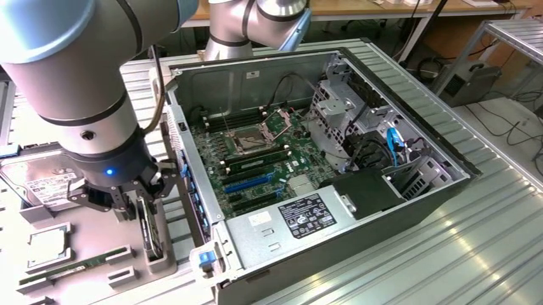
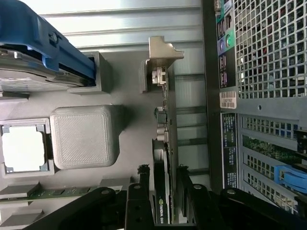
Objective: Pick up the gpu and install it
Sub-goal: 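Pick up the gpu and move the gpu toward the slot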
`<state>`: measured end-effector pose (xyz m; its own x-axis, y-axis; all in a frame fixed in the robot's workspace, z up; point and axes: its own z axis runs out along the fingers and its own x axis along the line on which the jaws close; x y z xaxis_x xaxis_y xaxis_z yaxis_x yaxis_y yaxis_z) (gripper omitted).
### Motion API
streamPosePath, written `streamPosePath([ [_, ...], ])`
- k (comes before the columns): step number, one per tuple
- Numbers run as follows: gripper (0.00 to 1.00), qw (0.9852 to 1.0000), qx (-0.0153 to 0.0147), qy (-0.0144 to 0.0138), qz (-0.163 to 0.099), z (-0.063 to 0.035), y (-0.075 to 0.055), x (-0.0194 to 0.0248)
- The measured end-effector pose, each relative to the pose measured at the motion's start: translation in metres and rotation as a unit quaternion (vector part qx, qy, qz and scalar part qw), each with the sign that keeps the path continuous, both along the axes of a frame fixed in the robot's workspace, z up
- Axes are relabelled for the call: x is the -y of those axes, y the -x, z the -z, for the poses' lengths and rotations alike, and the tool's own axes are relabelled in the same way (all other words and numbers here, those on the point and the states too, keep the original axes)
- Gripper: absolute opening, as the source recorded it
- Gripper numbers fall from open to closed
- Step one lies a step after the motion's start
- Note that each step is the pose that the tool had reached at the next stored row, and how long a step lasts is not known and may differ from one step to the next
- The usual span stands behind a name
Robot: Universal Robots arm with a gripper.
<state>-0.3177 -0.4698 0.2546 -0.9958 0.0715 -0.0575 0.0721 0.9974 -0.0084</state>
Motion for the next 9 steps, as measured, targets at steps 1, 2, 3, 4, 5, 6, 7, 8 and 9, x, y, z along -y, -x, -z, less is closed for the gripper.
streamPosePath([
  [1, 0.36, 1.0000, 0.0000, -0.0012, 0.000, 0.0008, 0.000, 0.0000],
  [2, 0.36, 1.0000, 0.0000, -0.0027, 0.000, 0.0017, 0.000, 0.0000],
  [3, 0.36, 1.0000, 0.0001, -0.0039, 0.000, 0.0027, 0.000, -0.0001],
  [4, 0.36, 1.0000, 0.0002, -0.0055, 0.000, 0.0049, 0.000, -0.0001],
  [5, 0.36, 1.0000, 0.0002, -0.0058, 0.000, 0.0088, 0.000, 0.0000],
  [6, 0.36, 1.0000, 0.0001, -0.0058, 0.000, 0.0095, 0.000, 0.0000],
  [7, 0.36, 1.0000, 0.0001, -0.0058, 0.000, 0.0101, 0.000, 0.0000],
  [8, 0.36, 1.0000, 0.0001, -0.0057, 0.000, 0.0107, 0.000, 0.0000],
  [9, 0.36, 1.0000, 0.0001, -0.0054, 0.000, 0.0111, 0.000, -0.0001],
])
